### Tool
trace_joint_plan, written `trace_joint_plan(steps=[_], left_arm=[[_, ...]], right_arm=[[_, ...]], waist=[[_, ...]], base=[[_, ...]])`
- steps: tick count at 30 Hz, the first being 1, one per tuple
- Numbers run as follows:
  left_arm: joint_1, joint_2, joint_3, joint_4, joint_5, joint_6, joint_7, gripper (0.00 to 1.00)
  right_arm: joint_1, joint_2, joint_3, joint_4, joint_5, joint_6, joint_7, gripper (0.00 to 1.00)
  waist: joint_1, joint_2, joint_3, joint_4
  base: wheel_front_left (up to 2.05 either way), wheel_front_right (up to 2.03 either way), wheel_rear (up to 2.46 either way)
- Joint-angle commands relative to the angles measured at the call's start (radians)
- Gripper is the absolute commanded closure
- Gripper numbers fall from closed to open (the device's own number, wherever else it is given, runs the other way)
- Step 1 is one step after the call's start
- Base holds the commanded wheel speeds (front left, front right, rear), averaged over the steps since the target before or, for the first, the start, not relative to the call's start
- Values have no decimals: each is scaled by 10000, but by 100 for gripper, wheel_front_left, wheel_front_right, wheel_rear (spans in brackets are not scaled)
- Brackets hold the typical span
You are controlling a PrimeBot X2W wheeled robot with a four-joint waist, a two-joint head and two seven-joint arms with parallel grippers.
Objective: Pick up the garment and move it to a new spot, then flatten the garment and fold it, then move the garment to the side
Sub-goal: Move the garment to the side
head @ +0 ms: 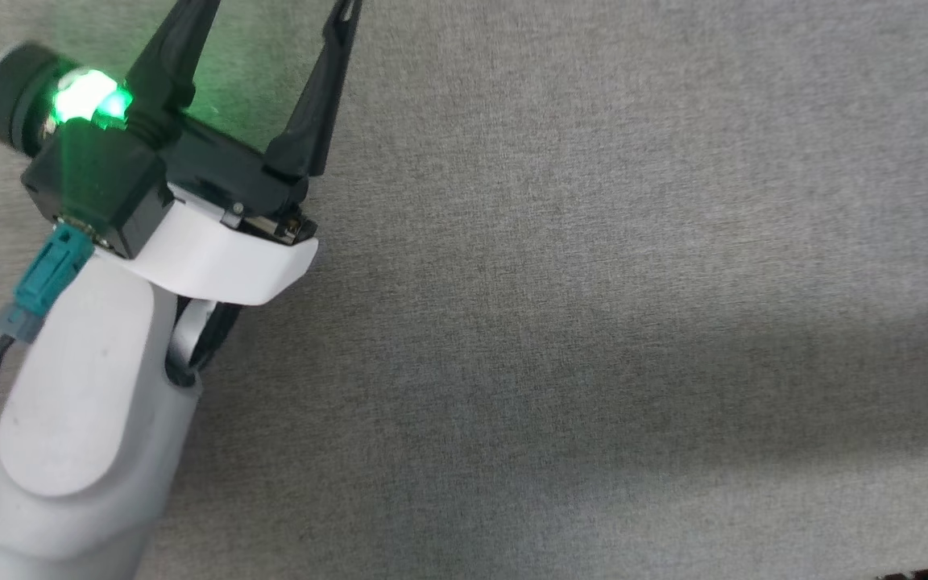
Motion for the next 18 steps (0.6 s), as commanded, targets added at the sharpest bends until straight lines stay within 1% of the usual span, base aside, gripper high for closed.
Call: trace_joint_plan(steps=[1, 3, 6, 8, 13, 18], left_arm=[[258, -99, 103, 45, -20, 27, -10, 0], [529, -193, 241, 89, -81, 27, -13, 0], [1035, -376, 460, 188, -180, 27, -15, 0], [1397, -506, 637, 238, -193, 27, -15, 0], [2315, -893, 957, 340, -293, 27, -15, 0], [3268, -1193, 1285, 566, -362, 27, -13, 0]], right_arm=[[32, 85, 119, 60, -26, -4, -100, 0], [154, 48, 306, -10, -62, -6, -259, 0], [363, 173, 656, -292, 116, -4, -343, 0], [651, 236, 1029, -529, 252, -6, -231, 0], [1375, 444, 1689, -1328, 698, -4, -148, 0], [2230, 816, 2109, -2223, 1098, -6, -148, 0]], waist=[[0, 0, -374, 112], [0, 0, -729, 171], [0, 0, -1285, 298], [0, 0, -1682, 425], [0, 0, -2705, 873], [0, 0, -3638, 1248]], base=[[0, 0, 0], [0, 0, 0], [0, 0, 0], [0, 0, 0], [0, 0, 0], [0, 0, 0]])
